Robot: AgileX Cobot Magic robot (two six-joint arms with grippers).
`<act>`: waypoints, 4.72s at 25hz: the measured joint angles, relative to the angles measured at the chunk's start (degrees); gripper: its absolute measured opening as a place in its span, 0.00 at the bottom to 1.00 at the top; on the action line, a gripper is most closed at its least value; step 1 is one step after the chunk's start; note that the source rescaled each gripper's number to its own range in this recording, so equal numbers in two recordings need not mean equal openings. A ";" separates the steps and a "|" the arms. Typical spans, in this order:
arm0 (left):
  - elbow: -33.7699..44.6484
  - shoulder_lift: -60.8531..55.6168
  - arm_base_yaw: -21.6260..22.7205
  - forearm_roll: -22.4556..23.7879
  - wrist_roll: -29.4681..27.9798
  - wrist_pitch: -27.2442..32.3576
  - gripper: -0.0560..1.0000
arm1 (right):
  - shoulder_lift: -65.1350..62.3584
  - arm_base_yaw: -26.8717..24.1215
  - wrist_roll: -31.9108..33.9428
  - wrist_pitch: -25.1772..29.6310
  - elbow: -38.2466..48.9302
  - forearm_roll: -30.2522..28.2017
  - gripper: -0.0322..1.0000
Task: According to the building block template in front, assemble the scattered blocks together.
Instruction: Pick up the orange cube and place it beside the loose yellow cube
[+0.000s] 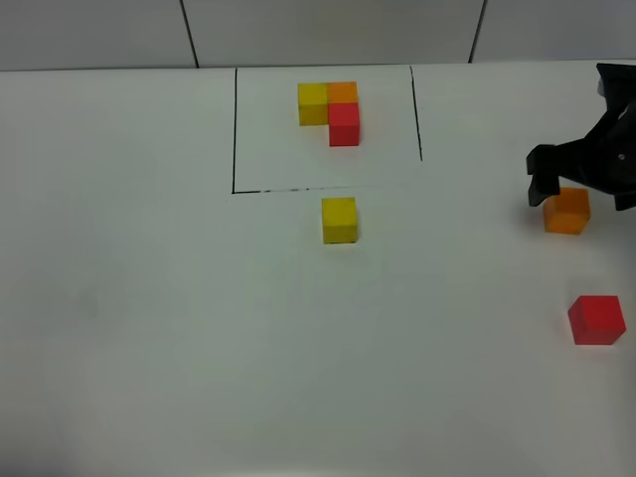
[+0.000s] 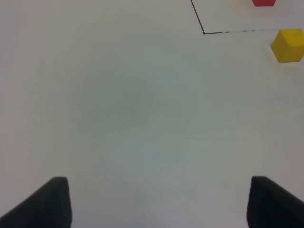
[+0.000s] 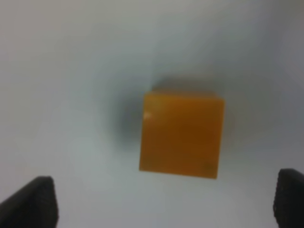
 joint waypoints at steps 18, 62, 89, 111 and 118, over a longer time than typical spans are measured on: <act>0.00 0.00 0.00 0.00 0.00 0.00 0.71 | 7.92 0.00 1.59 -3.13 -3.06 -4.70 0.57; 0.00 0.00 0.00 0.00 0.00 0.00 0.71 | 21.44 26.30 -62.63 18.61 -31.06 -1.74 0.04; 0.00 0.00 0.00 0.00 0.00 0.00 0.71 | 23.34 26.30 -64.90 17.61 -32.07 -0.02 0.04; 0.00 0.00 0.00 0.00 0.00 0.00 0.71 | 23.41 27.06 -66.85 14.54 -32.07 0.51 0.04; 0.00 0.00 0.00 0.00 0.00 0.00 0.71 | 23.45 27.06 -65.73 14.69 -32.07 0.51 0.04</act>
